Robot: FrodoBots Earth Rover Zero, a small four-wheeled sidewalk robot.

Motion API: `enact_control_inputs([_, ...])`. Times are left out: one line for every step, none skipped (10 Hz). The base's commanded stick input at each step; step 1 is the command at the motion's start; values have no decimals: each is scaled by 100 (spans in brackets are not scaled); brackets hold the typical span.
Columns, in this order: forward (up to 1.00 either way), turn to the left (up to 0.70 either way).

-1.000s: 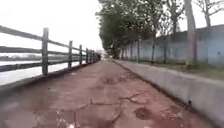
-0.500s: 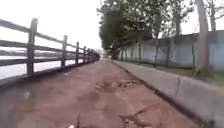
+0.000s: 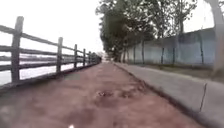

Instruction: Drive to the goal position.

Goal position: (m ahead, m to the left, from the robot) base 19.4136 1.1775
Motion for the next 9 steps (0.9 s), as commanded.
enact_control_inputs([100, 8])
enact_control_inputs([100, 8])
enact_control_inputs([100, 8])
enact_control_inputs([100, 8])
enact_control_inputs([100, 8])
enact_control_inputs([100, 8])
enact_control_inputs([100, 8])
enact_control_inputs([100, 8])
enact_control_inputs([100, 8])
